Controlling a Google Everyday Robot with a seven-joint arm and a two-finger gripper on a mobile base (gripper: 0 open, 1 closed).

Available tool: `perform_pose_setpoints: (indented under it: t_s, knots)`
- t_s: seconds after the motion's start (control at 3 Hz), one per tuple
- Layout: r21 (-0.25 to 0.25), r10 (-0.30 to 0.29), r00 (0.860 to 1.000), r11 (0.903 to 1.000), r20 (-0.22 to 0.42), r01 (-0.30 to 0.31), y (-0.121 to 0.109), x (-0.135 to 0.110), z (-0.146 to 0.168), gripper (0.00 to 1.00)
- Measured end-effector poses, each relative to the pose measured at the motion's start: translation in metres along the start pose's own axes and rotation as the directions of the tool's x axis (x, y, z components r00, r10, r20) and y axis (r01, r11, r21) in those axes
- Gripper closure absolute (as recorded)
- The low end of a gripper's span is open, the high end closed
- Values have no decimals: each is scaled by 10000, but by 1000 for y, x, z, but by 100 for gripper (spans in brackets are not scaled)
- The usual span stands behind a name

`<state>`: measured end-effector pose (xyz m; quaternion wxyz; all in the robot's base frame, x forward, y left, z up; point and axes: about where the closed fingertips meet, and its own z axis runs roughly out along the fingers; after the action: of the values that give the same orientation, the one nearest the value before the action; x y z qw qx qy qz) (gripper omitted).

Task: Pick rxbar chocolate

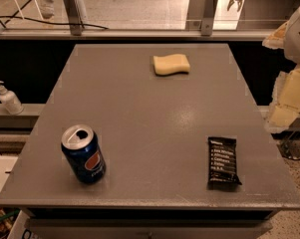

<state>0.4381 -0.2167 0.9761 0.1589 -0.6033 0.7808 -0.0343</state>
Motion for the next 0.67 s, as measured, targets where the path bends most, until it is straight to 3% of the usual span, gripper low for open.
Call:
perform_pose_setpoints:
  t_s: [0.67]
  knots:
    - [-34,53,9996,10000,262,-52,7,1,6,0]
